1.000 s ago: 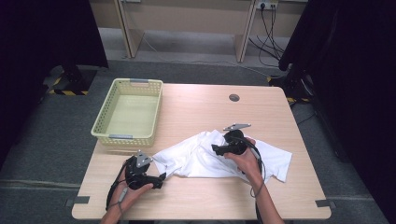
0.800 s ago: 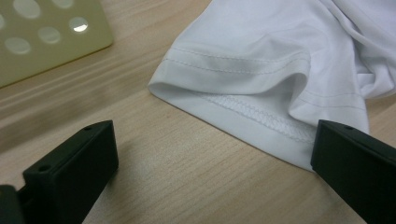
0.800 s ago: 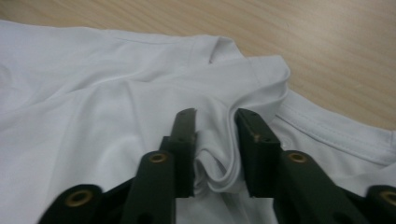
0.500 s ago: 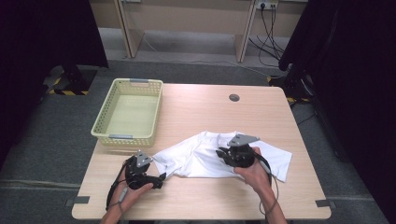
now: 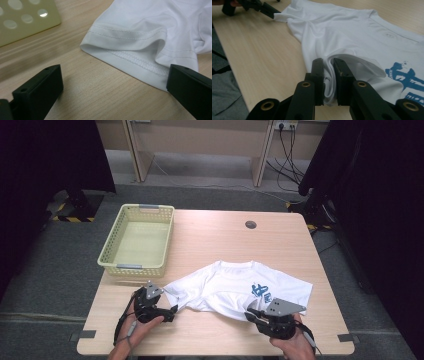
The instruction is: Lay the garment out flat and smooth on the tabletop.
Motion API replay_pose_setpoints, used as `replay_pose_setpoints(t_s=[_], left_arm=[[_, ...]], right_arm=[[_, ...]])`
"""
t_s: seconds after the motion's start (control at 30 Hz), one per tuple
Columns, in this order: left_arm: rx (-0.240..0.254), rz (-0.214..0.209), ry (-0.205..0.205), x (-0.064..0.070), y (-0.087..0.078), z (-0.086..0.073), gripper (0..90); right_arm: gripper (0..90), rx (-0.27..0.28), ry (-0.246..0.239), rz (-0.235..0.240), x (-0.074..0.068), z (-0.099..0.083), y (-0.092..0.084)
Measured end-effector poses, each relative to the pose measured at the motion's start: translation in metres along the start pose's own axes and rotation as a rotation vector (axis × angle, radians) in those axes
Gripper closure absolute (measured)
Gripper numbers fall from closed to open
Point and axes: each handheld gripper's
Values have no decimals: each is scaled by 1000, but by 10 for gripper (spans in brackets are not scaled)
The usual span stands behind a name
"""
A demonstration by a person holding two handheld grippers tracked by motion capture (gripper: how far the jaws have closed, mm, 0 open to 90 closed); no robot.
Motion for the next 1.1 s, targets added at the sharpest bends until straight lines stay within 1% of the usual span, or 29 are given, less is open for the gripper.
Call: replay_pose_setpoints(t_s=[0.03,0.07,0.1,0.13,0.17,0.2,0.23,0.3,0.33,0.37,0.4,0.43,0.47,0.5,0.53,0.57,0.6,0.63,0.67,0.7,0.73,0.77,0.87,0.9,0.93,0.97,1.03,1.1], left_arm=[[0,0,0,0,0,0,0],[-1,0,2,0,0,0,0],[-1,0,1,0,0,0,0],[-1,0,1,0,0,0,0],[-1,1,1,0,0,0,0],[-1,0,1,0,0,0,0],[-1,0,1,0,0,0,0],[0,1,1,0,0,0,0],[0,1,0,0,0,0,0],[-1,1,1,0,0,0,0],[0,1,1,0,0,0,0],[0,1,0,0,0,0,0],[-1,1,1,0,0,0,0],[-1,1,0,0,0,0,0],[0,1,0,0,0,0,0],[0,1,0,0,0,0,0],[0,1,0,0,0,0,0],[1,3,-2,0,0,0,0],[2,6,-5,0,0,0,0],[4,8,-6,0,0,0,0],[3,8,-7,0,0,0,0],[4,8,-7,0,0,0,0],[3,8,-7,0,0,0,0],[3,8,-7,0,0,0,0],[3,8,-7,0,0,0,0],[3,8,-7,0,0,0,0],[3,8,-6,0,0,0,0],[3,8,-7,0,0,0,0]], right_arm=[[784,0,0,0,0,0,0],[766,3,1,5,-1,0,-2],[712,11,12,4,-2,1,-6],[615,35,44,-9,1,6,-11],[576,40,60,-19,5,9,-13],[542,44,79,-41,9,12,-14],[542,44,79,-41,9,12,-14],[494,49,111,-84,20,17,-14],[467,19,105,-127,32,21,-9],[467,19,105,-127,32,21,-9],[464,4,113,-156,38,22,-5],[460,-16,121,-170,45,21,2],[455,-32,130,-171,50,21,9],[449,-57,149,-162,57,18,20],[446,-72,161,-152,60,15,27],[445,-78,180,-138,63,13,33],[445,-78,180,-138,63,13,33],[445,-73,210,-114,66,11,38],[445,-63,236,-75,68,8,43],[443,-79,242,-57,69,5,48],[443,-79,242,-57,69,5,48],[443,-95,239,-70,69,4,50],[457,-121,214,-79,67,1,53],[492,-133,186,-84,63,0,52],[507,-140,174,-85,61,0,50],[519,-144,149,-80,57,0,48],[532,-151,112,-68,49,-2,42],[532,-168,70,-57,37,-5,35]])
Point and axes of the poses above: each handheld gripper's, and its own axes: y roughly forward along the jaws, z roughly out of its top, x roughly to its right, and after that the axes turned 8 degrees about -y, right-handed
